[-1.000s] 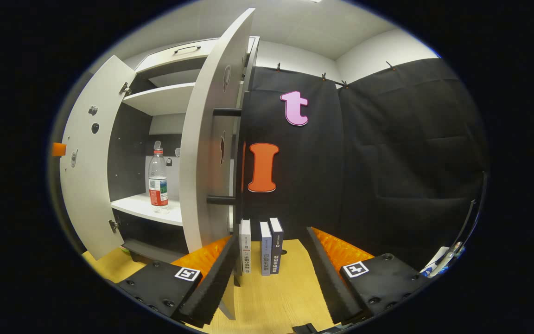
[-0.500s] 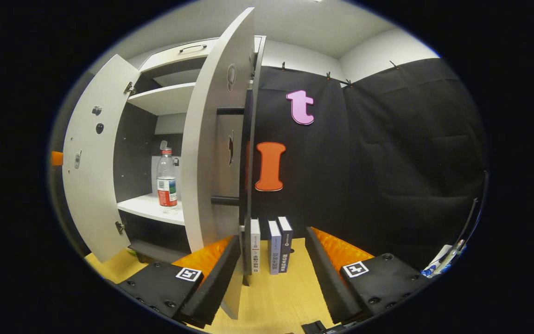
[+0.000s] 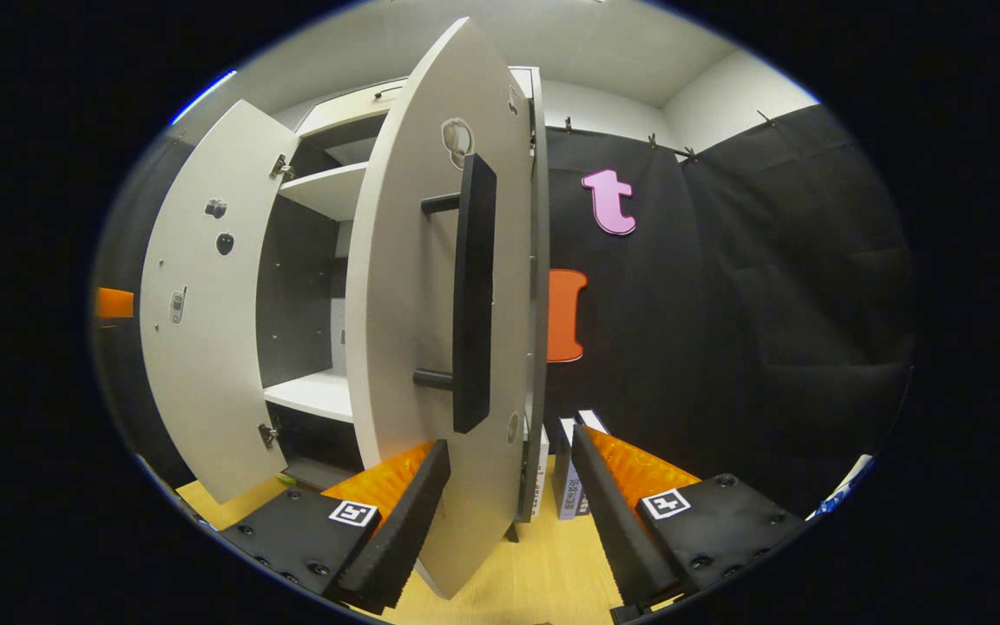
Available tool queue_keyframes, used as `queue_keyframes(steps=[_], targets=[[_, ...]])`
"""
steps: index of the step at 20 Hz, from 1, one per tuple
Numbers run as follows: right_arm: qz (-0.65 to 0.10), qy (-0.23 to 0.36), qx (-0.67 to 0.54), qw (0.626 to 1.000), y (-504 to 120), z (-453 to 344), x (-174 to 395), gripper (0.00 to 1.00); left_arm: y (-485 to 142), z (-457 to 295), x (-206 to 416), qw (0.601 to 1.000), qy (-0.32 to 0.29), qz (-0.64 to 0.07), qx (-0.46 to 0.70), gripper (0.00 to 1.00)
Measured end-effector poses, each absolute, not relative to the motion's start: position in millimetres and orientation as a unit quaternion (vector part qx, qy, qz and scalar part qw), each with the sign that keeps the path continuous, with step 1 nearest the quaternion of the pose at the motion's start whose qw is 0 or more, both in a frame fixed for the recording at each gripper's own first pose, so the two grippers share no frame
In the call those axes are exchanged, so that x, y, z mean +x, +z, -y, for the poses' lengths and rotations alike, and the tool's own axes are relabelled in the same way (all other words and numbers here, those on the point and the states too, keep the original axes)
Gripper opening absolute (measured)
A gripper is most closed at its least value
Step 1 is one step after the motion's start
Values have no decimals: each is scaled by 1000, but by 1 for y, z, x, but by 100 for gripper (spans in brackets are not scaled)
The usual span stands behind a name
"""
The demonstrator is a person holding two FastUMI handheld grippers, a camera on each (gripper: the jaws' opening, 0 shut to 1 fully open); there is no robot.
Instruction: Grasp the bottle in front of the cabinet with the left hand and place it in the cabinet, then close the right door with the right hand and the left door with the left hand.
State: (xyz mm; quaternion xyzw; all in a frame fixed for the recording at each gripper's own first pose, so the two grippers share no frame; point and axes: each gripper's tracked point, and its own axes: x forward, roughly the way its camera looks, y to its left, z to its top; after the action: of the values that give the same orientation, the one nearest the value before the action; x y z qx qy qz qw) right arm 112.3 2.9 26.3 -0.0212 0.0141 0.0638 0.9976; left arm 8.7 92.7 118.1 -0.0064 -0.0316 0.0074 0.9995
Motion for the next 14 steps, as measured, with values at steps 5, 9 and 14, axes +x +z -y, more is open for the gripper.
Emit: queue_keyframes(steps=[5,9,14], targets=[[-8,84,-31,996,23,-25,124,94,121,-104,2,999,24,36,0,95],[-4,100,-39,994,23,-38,131,95,116,-111,-4,999,36,30,-9,95],[11,111,-66,992,20,-61,165,95,113,-122,-11,998,47,30,-14,95]])
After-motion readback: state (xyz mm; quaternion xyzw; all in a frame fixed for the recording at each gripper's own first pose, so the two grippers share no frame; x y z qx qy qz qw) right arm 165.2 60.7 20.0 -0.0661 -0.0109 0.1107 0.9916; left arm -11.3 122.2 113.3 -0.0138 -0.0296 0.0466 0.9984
